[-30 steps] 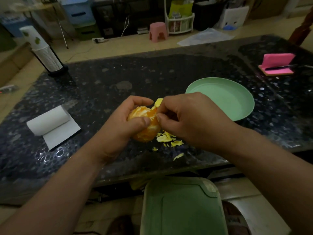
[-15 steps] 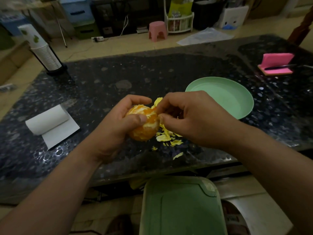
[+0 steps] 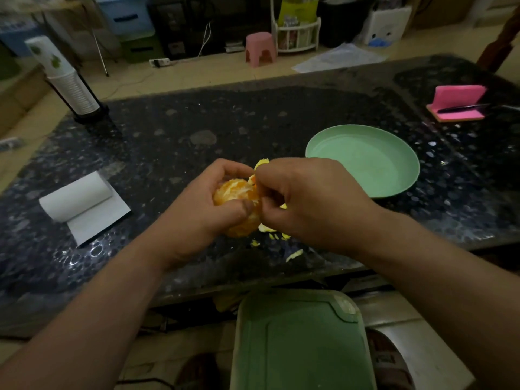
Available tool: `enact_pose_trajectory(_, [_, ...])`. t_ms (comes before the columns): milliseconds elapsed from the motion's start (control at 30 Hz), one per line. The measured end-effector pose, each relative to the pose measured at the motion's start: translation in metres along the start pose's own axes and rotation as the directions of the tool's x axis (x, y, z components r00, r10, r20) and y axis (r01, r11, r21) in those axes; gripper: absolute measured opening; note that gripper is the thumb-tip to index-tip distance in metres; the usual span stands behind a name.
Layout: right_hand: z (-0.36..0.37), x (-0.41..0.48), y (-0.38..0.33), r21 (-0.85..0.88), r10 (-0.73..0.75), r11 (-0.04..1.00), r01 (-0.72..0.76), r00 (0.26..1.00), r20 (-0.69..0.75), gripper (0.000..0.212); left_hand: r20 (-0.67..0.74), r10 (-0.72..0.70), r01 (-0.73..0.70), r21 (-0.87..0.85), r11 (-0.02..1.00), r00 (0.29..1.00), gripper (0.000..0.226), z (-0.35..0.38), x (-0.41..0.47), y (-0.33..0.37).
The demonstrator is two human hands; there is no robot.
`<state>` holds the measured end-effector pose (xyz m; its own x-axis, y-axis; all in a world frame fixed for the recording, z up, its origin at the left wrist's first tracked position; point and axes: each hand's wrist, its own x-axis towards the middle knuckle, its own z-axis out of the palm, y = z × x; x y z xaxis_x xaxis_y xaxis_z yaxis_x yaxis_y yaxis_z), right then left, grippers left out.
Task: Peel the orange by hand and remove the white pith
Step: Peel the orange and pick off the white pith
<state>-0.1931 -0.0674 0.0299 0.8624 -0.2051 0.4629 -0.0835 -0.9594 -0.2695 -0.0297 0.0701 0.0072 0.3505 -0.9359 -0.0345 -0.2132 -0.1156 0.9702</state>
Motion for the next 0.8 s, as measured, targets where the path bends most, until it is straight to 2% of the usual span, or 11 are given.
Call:
enact_pose_trajectory(67, [0.0012,0.0004,-0.0015,0.026,0.03,0.999,-0.03,0.999,-0.02,0.047,-0.003,0.019,-0.019,-0.015,1.0,1.0,0.057,-0.0003,-0.001,0.0008])
enact_pose_trajectory(200, [0.0037,-0.0003,0.005,0.193,0.1,0.977,-0.095,0.995,-0.018,0.022,0.009,0.042,-0.042,-0.047,0.998,0.999,0.062,-0.003,-0.0033,0.0019])
enact_pose_trajectory(267, [0.0044,-0.0009,0.0068,0.282,0.127,0.951,-0.127,0.992,0.016,0.018,0.027,0.049,-0.048,-0.049,0.998,0.998,0.064,-0.0044,-0.0043,0.0017])
enact_pose_trajectory(467, [0.0012,-0.0015,0.0081,0.516,0.197,0.824,-0.233,0.972,0.124,0.017,0.042,0.061,-0.056,-0.106,0.993,0.997,0.068,-0.0082,-0.006,0.0017])
enact_pose_trajectory(800, [-0.0006,0.0012,0.0067,0.725,0.292,0.612,-0.315,0.942,0.164,0.014,0.038,0.057,-0.046,-0.257,0.965,0.998,0.065,-0.0086,-0.0063,0.005])
